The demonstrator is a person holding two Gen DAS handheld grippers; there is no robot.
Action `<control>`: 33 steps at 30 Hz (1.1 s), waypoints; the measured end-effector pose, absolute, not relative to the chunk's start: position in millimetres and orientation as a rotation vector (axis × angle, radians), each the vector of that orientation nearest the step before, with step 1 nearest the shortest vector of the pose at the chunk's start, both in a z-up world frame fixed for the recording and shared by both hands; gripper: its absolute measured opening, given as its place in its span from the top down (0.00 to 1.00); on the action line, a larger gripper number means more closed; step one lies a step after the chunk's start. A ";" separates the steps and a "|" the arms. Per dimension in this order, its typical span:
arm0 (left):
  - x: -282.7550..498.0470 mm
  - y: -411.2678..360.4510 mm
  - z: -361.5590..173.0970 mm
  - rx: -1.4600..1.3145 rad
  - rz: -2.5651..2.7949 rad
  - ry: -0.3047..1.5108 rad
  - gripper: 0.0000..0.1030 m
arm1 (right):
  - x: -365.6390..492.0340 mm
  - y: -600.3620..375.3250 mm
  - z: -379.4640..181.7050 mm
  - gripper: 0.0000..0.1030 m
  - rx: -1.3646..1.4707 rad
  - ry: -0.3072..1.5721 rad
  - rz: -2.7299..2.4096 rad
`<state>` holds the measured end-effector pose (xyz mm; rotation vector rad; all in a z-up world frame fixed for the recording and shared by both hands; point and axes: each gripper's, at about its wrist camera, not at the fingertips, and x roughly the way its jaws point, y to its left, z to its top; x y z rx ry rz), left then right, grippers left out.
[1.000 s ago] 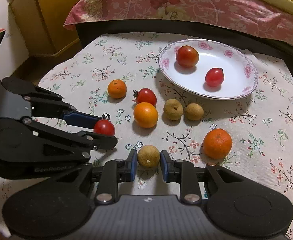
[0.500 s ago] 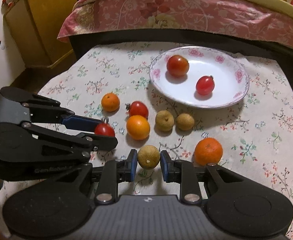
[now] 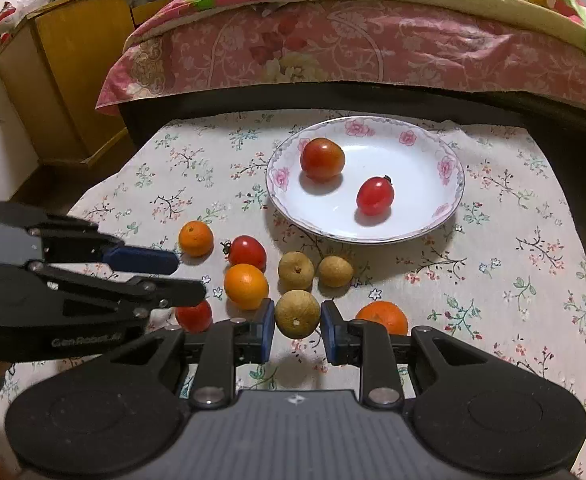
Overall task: Organize fruits
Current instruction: 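Carry the cherry tomato and tan fruit over to the white plate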
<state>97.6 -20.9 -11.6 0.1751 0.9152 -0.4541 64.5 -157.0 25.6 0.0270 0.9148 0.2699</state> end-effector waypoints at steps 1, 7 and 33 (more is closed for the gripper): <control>95.8 -20.0 -12.8 0.177 -0.459 0.916 0.57 | 64.1 -156.9 24.7 0.75 0.026 0.917 0.271; 93.2 -22.8 -15.8 0.186 -0.478 0.916 0.52 | 64.1 -155.5 20.6 0.75 0.022 0.933 0.274; 94.7 -31.7 -27.1 0.192 -0.470 0.930 0.65 | 64.6 -158.8 20.0 0.75 0.027 0.934 0.260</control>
